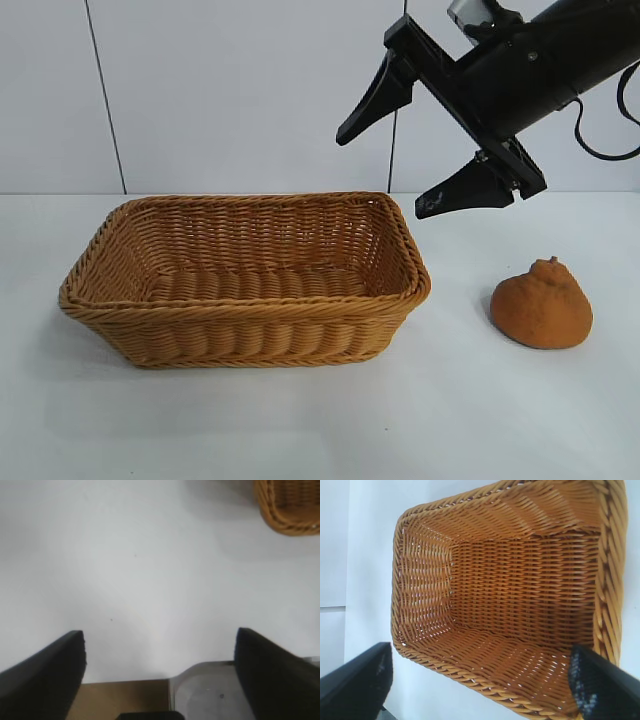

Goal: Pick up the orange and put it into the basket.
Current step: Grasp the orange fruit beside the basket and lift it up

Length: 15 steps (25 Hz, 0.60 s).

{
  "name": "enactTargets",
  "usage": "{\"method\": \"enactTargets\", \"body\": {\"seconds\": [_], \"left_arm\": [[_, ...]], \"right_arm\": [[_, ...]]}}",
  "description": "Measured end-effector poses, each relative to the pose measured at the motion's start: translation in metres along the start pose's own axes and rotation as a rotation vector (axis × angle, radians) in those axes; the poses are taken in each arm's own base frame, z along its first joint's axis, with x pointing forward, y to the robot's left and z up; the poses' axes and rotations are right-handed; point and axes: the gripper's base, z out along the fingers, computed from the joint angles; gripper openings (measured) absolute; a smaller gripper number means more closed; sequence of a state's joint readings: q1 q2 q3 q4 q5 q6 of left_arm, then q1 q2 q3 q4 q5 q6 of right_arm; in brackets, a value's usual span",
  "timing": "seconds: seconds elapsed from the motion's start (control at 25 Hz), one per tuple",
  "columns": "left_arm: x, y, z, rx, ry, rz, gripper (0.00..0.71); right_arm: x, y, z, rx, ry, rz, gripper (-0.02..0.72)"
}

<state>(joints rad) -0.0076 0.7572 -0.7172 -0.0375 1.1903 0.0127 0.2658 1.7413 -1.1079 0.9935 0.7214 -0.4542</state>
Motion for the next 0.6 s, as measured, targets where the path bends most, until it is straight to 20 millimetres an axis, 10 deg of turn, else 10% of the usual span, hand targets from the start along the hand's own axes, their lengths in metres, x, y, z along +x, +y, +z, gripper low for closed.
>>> {"method": "enactTargets", "body": {"seconds": [0.28, 0.6], "left_arm": [[0.066, -0.002, -0.005, 0.019, -0.297, 0.0, 0.582], [0.084, -0.004, -0.016, 0.041, -0.469, -0.001, 0.582]], "right_arm": [[0.001, 0.001, 0.0, -0.006, 0.012, 0.0, 0.652], [0.002, 0.002, -0.001, -0.012, 0.03, -0.008, 0.652]]}}
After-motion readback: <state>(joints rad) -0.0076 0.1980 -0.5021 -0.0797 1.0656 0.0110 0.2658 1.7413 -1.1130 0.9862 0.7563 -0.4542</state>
